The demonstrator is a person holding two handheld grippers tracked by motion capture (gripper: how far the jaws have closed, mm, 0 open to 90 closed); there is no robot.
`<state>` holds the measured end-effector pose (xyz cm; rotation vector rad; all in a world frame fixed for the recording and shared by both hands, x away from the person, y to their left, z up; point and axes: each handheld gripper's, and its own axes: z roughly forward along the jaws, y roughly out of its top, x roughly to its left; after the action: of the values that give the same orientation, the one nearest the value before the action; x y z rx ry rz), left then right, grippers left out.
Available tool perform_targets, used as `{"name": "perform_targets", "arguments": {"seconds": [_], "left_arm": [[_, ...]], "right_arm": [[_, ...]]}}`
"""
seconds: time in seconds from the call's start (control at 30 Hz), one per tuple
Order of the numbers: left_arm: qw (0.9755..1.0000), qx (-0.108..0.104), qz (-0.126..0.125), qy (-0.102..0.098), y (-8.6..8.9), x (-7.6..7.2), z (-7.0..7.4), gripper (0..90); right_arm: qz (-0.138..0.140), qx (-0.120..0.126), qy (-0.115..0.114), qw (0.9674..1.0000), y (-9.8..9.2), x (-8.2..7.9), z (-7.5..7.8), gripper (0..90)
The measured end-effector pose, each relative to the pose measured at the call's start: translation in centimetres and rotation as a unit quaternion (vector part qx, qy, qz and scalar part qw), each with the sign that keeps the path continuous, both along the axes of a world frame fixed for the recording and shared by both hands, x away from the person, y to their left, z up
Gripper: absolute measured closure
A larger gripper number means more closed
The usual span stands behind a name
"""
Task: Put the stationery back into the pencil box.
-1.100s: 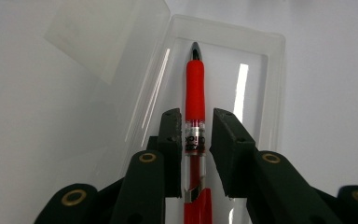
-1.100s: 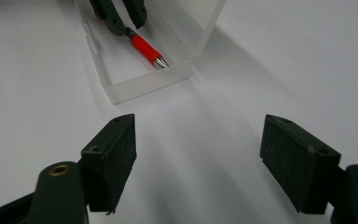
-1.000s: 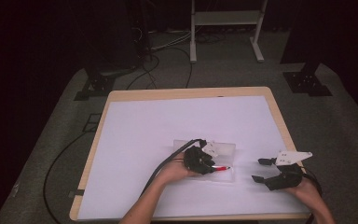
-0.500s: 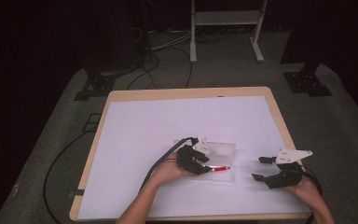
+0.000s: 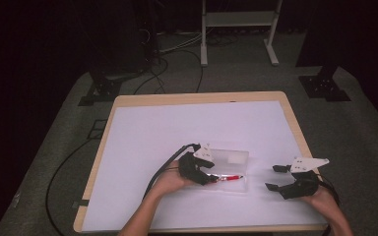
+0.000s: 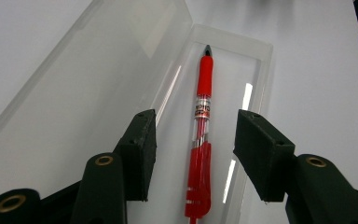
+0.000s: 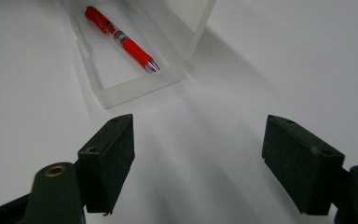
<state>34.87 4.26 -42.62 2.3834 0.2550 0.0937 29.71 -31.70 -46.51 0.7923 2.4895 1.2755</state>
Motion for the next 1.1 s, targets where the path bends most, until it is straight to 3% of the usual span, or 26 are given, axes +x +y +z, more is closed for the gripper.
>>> {"name": "perform_targets", "arguments": {"seconds": [0.67,1.1], "left_arm": [[0.9995,-0.021,0.024,0.008,2.6,-0.4,0.1,43.4],[0.9997,-0.015,0.021,0.005,4.0,-1.2,0.0,42.5]], "right_arm": [[-0.001,-0.008,0.008,0.9999,0.4,-0.1,-0.4,24.7],[-0.003,-0.01,0.009,0.9999,0.4,0.0,-0.4,24.7]]}}
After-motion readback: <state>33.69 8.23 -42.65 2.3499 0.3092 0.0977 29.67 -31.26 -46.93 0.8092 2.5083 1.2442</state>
